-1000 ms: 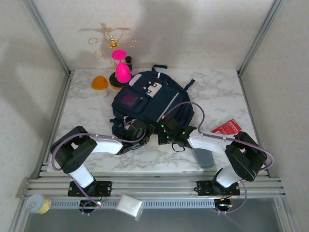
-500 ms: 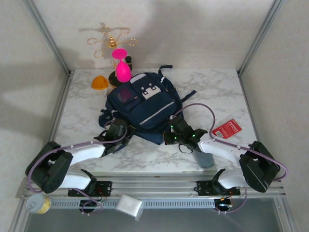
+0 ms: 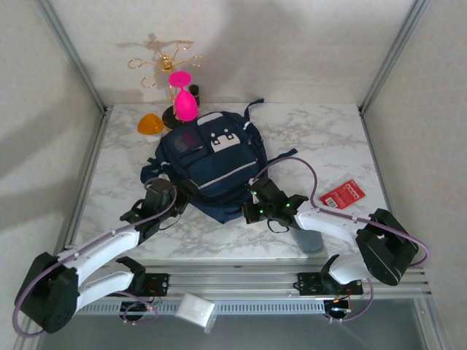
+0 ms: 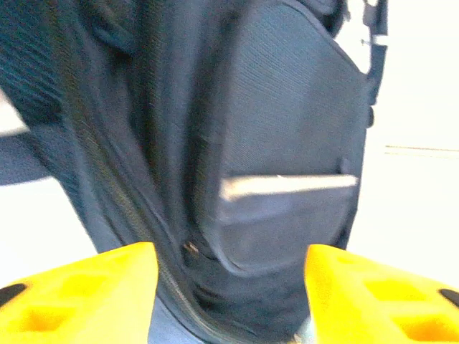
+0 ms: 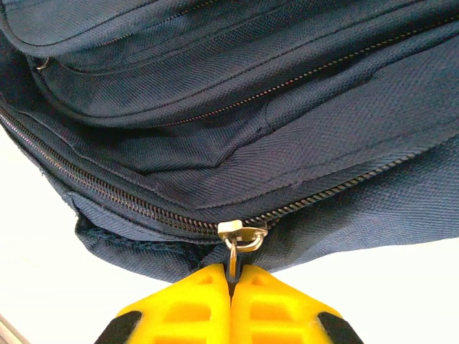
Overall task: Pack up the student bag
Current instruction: Zip the student bag at the center of the table.
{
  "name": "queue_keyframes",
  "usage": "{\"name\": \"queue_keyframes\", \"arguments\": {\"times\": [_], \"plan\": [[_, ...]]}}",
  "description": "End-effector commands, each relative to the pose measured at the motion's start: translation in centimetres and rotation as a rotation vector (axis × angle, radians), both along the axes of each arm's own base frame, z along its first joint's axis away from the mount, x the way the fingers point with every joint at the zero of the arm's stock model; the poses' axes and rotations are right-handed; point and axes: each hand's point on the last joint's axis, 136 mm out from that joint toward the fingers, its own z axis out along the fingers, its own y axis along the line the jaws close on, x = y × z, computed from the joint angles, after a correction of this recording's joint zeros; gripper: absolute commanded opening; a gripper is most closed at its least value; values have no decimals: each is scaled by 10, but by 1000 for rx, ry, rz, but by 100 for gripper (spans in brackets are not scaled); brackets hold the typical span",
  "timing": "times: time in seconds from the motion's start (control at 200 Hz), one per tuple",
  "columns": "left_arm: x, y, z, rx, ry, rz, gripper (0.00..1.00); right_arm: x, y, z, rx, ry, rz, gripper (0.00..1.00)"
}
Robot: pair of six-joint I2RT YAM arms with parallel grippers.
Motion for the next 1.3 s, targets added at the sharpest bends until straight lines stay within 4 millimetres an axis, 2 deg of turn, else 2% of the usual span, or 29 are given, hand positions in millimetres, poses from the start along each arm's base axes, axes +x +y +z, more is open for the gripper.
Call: {"name": "queue_keyframes", "arguments": {"times": [0.0, 0.085, 0.225, 0.365, 0.521, 0.621, 0.741, 0.871, 1.086, 1.206, 1.292], "plan": [[-21, -12, -18, -44, 90, 12, 65, -2, 14, 8, 36, -6, 56, 0], [-31, -29, -19, -80, 110, 13, 68, -5, 15, 9, 38, -12, 66, 0], [-38, -44, -32, -78, 151, 34, 71, -5, 8, 5, 18, -25, 50, 0], [-30, -58, -44, -73, 174, 28, 71, -7, 2, 7, 18, -36, 38, 0], [-15, -91, -39, 12, 153, -50, 59, -4, -18, 4, 6, -27, -47, 0], [-15, -91, -45, 80, 159, -31, 41, -2, -24, 7, -13, -63, -41, 0], [-19, -72, -50, 109, 155, 16, 17, 0, -36, 3, -83, -94, -50, 0], [-33, -43, -59, 166, 175, 62, 0, 9, -53, 13, -110, -139, -145, 0], [-61, 23, -65, 256, 191, 136, 0, 16, -85, 10, -160, -120, -272, 0], [-70, 64, -71, 301, 219, 185, 0, 23, -84, 14, -156, -138, -268, 0], [-65, 86, -60, 331, 193, 230, 0, 29, -79, 13, -165, -153, -252, 0]]}}
